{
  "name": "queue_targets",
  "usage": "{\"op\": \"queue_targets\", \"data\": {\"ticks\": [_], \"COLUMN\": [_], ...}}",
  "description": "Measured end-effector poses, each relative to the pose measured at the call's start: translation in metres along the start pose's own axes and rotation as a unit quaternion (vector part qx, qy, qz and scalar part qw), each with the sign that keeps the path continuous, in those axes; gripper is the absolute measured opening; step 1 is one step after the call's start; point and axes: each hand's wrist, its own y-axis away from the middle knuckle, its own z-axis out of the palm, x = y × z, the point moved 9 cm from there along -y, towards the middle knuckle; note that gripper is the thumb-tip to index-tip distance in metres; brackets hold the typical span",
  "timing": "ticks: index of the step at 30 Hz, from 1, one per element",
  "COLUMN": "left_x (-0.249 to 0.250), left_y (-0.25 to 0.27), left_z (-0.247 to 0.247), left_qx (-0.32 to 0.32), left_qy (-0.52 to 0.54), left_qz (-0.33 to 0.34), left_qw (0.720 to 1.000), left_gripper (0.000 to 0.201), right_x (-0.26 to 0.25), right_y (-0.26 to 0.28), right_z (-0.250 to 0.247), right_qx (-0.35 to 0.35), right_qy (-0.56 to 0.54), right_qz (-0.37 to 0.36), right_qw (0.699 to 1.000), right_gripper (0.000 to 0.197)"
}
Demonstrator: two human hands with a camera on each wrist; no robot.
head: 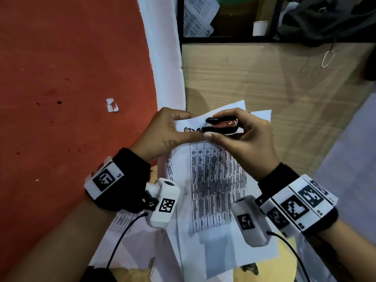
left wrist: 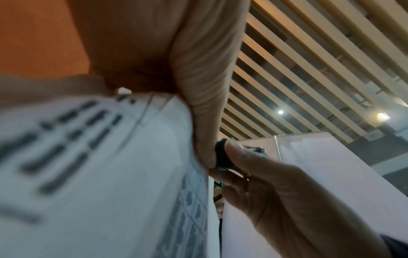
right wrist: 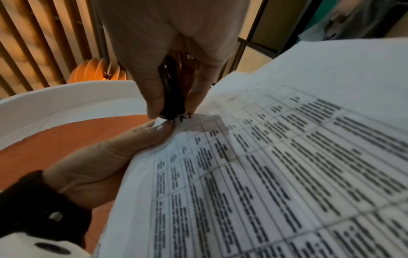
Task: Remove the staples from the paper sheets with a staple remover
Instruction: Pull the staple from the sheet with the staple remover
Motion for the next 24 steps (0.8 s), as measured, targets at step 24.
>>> {"op": "queue_targets", "data": {"ticks": [24], "left_x": [-0.032], "left_y": [-0.011], "left_z": [-0.041], "left_qx": [0.09], "left_qy": [-0.074], "left_qz": [-0.03], "left_qw": [0.993], "left_gripper": [0.015], "right_x": [0.139], "right_y": [0.066], "right_z": [-0.04], "right_qx": [0.045], "right_qy": [0.038], "right_qz": [0.232], "right_qw": [0.971], "right_gripper": [0.02]}}
